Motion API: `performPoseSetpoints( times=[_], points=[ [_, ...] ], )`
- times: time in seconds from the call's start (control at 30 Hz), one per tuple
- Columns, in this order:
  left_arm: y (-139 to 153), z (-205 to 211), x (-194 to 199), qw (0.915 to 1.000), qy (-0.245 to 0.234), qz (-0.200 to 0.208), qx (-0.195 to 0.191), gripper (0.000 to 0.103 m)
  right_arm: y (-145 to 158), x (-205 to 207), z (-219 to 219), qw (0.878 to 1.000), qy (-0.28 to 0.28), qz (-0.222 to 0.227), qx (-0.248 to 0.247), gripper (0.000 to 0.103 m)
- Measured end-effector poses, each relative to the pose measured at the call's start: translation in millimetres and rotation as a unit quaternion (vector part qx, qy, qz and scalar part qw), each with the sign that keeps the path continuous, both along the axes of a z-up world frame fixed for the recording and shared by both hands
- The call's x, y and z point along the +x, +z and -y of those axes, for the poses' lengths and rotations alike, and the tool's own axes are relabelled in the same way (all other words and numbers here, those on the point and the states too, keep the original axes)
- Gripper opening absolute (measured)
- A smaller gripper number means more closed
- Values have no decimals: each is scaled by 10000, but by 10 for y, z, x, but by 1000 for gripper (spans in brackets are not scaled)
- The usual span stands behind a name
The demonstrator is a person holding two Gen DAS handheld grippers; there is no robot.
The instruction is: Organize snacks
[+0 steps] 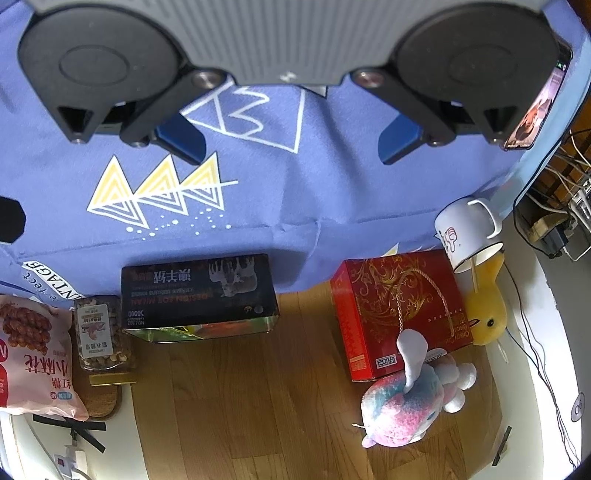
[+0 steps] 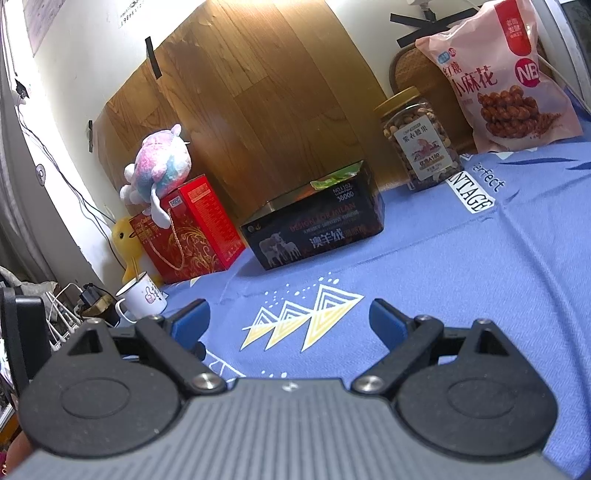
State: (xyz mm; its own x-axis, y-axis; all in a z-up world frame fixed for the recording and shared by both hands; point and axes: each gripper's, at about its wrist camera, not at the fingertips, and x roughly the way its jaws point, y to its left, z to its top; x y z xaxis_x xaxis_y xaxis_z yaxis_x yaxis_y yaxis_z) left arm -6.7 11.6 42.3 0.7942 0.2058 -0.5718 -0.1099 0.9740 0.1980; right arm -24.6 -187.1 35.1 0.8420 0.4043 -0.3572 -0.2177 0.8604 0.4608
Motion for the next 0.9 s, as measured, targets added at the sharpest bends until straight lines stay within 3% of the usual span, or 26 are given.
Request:
performPoseSetpoints(
  times=[0.9],
  points=[
    [-47,14,21,9998,-37,-117,135,103,-42,14,13,9999,3,-90,44,95]
  ],
)
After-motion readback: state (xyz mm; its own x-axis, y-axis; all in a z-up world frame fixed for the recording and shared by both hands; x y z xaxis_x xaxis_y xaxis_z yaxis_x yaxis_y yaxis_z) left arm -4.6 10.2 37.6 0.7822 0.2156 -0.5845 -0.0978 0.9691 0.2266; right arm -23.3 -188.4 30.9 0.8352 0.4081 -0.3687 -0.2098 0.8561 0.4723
